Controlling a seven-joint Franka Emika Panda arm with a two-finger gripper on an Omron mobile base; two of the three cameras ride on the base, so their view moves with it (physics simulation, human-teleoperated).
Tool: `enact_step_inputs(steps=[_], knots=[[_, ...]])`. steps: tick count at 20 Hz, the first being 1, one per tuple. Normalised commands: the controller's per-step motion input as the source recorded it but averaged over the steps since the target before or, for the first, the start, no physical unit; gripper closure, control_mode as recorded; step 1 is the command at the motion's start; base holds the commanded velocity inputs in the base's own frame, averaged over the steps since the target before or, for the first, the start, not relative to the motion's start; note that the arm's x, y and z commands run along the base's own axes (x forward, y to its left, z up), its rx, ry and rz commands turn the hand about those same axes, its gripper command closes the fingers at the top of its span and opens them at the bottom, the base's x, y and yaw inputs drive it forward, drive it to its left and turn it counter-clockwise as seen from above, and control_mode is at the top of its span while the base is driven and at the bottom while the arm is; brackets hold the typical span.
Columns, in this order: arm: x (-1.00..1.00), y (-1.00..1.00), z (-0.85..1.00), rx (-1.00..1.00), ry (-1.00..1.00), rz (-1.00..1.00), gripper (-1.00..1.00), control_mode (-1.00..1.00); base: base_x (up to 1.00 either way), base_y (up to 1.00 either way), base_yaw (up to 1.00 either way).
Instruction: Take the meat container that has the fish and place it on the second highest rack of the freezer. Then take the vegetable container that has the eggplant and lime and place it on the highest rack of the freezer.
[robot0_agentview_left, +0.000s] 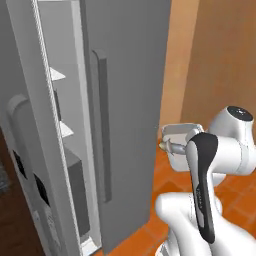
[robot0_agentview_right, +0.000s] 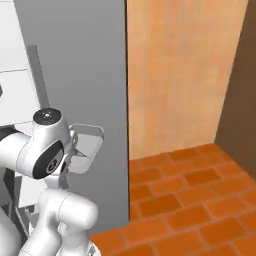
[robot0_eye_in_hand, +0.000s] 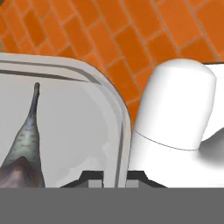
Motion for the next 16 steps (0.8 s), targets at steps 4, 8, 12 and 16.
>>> enact_step_inputs(steps=[4,8,12,16], knots=[[0.0,0.0,0.0,0.0,0.0,0.0,1.0,1.0,0.48,-0.3,0.88],[0.0,0.0,0.0,0.0,0.0,0.0,1.0,1.0,0.45,-0.27,0.81],[0.0,0.0,0.0,0.0,0.0,0.0,1.0,1.0,0.31,-0.28,0.79],[0.0,0.0,0.0,0.0,0.0,0.0,1.0,1.0,0.26,-0.45,0.84]])
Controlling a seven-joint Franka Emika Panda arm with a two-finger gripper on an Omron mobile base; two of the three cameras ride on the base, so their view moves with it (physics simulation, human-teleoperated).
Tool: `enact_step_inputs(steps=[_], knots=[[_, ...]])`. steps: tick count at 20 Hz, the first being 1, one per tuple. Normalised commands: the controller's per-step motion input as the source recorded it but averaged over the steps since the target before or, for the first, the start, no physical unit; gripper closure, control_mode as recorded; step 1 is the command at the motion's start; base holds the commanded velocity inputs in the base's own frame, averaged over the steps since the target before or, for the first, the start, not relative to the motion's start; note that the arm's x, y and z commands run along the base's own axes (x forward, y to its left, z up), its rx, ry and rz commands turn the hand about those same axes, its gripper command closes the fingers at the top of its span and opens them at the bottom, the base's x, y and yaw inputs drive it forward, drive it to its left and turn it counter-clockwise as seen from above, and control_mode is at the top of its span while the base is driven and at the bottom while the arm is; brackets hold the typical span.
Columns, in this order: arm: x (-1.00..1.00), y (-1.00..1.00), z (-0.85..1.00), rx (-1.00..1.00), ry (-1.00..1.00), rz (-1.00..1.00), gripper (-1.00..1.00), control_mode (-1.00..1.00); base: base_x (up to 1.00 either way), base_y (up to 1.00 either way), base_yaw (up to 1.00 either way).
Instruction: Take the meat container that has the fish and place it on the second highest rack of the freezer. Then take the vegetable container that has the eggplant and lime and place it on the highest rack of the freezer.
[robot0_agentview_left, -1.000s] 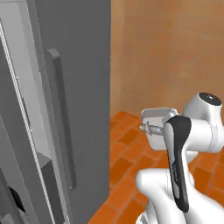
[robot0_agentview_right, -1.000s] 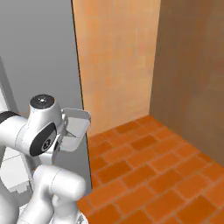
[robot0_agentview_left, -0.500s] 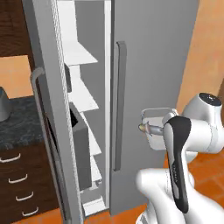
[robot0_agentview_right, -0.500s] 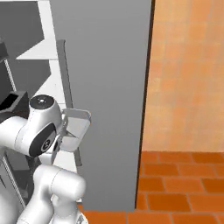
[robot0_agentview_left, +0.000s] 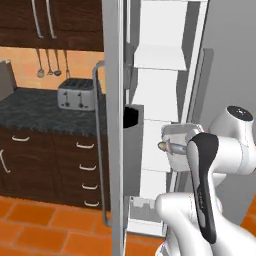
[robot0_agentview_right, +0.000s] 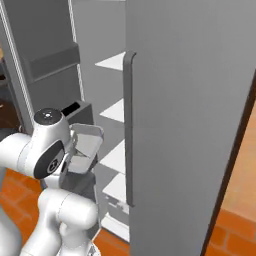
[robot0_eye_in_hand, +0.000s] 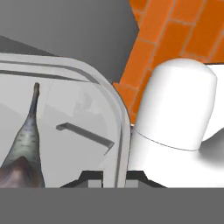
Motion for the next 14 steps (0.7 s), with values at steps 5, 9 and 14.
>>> enact_step_inputs(steps=[5,9,14], knots=[[0.0,0.0,0.0,0.0,0.0,0.0,1.0,1.0,0.24,-0.73,0.49],[0.0,0.0,0.0,0.0,0.0,0.0,1.0,1.0,0.21,-0.14,0.06],[0.0,0.0,0.0,0.0,0.0,0.0,1.0,1.0,0.31,0.01,-0.14]])
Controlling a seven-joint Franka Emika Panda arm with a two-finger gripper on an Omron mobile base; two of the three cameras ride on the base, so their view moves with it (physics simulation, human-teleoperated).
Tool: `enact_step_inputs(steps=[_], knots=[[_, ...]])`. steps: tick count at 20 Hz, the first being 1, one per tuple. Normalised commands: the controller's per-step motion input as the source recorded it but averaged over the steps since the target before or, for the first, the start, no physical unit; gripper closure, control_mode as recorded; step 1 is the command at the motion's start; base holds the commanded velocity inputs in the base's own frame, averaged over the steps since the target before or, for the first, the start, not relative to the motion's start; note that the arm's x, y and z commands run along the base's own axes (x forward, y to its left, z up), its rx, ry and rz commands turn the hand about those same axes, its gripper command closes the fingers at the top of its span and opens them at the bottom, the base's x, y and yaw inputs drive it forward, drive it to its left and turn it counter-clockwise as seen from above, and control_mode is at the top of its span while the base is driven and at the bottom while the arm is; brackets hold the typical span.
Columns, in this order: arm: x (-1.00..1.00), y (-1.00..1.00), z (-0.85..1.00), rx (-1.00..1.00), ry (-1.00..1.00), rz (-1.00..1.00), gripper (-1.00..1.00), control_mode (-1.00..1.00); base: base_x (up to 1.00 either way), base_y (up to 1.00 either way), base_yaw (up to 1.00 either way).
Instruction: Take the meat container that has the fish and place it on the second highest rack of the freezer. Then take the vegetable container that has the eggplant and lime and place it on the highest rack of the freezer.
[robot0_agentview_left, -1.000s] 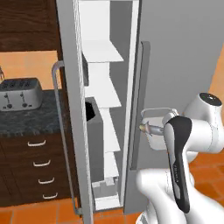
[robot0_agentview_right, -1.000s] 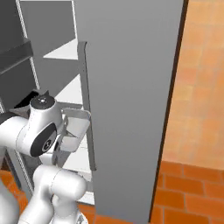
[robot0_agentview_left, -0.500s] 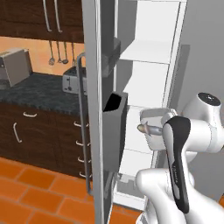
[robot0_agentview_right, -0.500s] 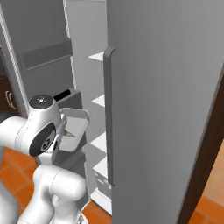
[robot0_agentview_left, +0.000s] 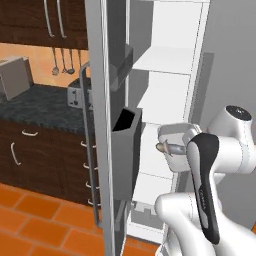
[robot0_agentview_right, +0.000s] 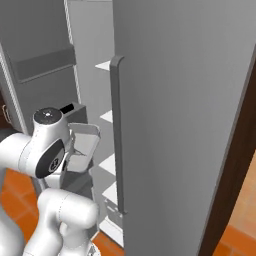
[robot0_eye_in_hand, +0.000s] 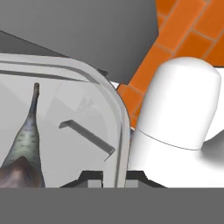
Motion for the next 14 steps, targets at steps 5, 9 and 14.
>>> enact_step_inputs(steps=[5,9,14], knots=[[0.0,0.0,0.0,0.0,0.0,0.0,1.0,1.0,0.25,0.12,-0.21],[0.0,0.0,0.0,0.0,0.0,0.0,1.0,1.0,0.7,0.09,0.03],[0.0,0.0,0.0,0.0,0.0,0.0,1.0,1.0,0.4,-0.32,0.14]])
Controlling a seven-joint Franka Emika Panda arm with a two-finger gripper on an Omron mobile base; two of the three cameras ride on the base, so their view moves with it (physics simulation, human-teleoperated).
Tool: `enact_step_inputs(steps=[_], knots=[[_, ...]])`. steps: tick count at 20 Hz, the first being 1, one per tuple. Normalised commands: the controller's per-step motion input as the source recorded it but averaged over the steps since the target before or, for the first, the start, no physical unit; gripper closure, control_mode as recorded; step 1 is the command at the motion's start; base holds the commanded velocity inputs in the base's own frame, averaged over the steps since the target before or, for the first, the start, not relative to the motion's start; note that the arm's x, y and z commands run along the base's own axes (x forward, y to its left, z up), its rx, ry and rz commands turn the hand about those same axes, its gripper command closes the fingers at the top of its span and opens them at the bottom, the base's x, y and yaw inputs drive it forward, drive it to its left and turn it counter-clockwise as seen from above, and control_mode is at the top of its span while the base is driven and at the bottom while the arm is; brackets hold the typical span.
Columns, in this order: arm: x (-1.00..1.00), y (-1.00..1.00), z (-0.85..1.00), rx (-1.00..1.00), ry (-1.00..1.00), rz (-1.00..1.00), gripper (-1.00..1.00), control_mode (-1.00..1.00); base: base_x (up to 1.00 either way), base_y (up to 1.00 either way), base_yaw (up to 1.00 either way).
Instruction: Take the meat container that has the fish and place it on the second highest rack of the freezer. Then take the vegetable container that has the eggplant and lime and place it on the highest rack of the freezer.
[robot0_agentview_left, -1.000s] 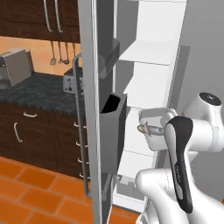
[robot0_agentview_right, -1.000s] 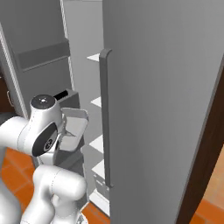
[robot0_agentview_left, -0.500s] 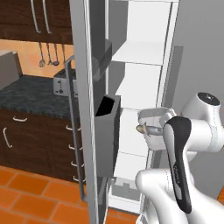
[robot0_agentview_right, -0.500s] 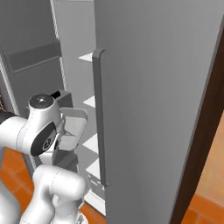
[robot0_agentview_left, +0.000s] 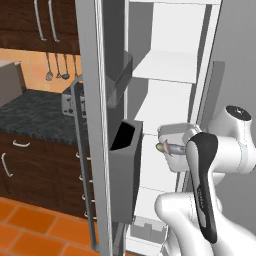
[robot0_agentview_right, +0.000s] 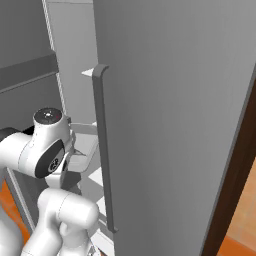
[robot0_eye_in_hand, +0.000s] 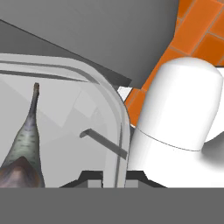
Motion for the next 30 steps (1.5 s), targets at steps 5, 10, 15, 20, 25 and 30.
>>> enact_step_inputs(steps=[5,10,15,20,25,30], knots=[[0.0,0.0,0.0,0.0,0.0,0.0,1.0,1.0,0.13,0.05,0.01],[0.0,0.0,0.0,0.0,0.0,0.0,1.0,1.0,0.2,0.21,-0.01],[0.0,0.0,0.0,0.0,0.0,0.0,1.0,1.0,0.14,0.22,0.0],[0.0,0.0,0.0,0.0,0.0,0.0,1.0,1.0,0.06,0.06,0.0],[0.07,0.08,-0.01,0.0,-0.02,0.0,1.0,-1.0,0.0,0.0,0.0],[0.34,0.18,-0.01,0.01,-0.06,-0.1,1.0,-1.0,0.0,0.0,0.0]])
